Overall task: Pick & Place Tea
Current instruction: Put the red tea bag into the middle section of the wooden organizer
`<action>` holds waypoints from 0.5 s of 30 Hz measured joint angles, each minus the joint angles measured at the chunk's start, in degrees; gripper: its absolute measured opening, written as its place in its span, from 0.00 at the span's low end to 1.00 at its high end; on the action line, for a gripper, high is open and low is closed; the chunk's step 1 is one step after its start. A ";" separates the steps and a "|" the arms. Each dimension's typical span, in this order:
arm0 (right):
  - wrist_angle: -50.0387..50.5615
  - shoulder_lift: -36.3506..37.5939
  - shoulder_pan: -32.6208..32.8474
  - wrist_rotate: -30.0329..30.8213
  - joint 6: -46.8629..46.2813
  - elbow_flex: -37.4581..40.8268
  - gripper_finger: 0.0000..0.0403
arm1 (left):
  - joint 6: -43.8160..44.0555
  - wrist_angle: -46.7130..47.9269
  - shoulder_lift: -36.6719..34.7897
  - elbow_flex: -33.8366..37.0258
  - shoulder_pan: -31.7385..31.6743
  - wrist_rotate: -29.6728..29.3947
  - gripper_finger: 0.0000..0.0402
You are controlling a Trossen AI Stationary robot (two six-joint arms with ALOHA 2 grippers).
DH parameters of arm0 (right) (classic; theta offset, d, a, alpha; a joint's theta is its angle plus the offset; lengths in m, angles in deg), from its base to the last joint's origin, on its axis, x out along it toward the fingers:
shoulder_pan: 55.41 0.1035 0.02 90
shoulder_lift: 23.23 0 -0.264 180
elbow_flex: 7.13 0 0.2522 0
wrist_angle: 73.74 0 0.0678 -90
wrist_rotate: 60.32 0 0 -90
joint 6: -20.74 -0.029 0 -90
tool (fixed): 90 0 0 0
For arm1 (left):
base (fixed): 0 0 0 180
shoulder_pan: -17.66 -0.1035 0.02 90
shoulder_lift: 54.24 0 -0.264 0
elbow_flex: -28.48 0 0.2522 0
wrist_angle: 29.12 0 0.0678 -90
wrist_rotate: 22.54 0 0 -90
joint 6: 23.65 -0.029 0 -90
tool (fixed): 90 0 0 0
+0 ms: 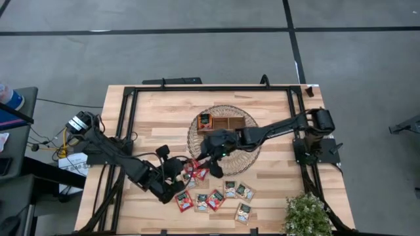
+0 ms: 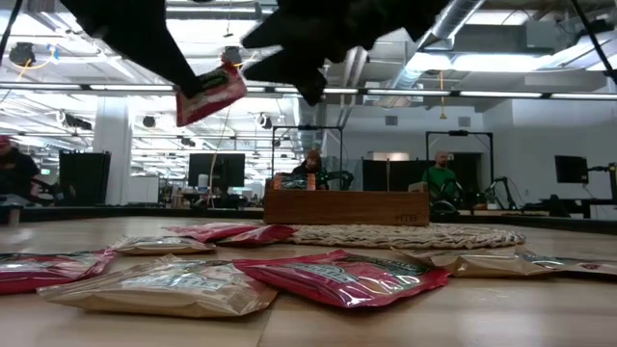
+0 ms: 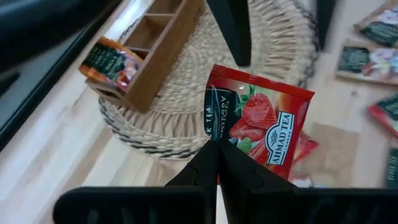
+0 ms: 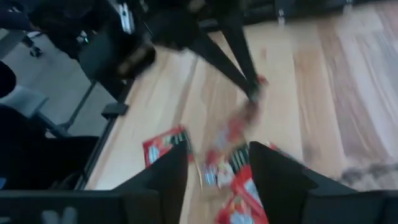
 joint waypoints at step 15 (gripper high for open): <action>7.68 -4.69 -0.45 0.80 2.69 -7.63 0.55 | -2.68 0.15 0.00 0.00 -1.48 -0.27 0.00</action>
